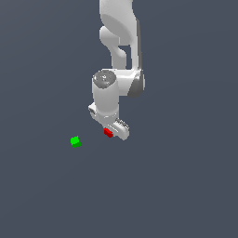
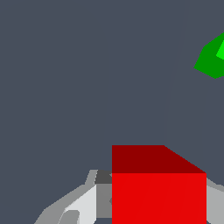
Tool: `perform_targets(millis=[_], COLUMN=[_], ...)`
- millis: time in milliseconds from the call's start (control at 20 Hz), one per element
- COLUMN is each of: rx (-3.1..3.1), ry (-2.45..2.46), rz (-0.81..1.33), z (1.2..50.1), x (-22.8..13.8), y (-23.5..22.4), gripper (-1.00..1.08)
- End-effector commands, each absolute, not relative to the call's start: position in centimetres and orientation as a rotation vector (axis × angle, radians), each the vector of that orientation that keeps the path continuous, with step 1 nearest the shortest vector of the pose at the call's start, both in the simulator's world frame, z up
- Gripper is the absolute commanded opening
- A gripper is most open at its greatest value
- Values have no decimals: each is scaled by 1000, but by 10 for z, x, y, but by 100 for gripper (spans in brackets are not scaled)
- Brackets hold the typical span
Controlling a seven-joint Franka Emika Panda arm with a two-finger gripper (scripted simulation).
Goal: Stack the red cube on top of the green cube.
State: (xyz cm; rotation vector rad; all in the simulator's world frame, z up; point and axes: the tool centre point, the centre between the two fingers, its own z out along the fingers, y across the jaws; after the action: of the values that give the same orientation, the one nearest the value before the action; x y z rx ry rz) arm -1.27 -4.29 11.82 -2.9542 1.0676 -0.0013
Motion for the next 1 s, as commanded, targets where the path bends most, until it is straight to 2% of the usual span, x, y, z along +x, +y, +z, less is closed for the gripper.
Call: perform_targets(millis=[0, 450, 950], rx=[-2954, -2954, -2955], ry=[1067, 1067, 1067], rz=[-1, -1, -1], z=[118, 109, 81], x=[-13, -12, -10], y=[-43, -73, -170], gripper=[-100, -100, -100])
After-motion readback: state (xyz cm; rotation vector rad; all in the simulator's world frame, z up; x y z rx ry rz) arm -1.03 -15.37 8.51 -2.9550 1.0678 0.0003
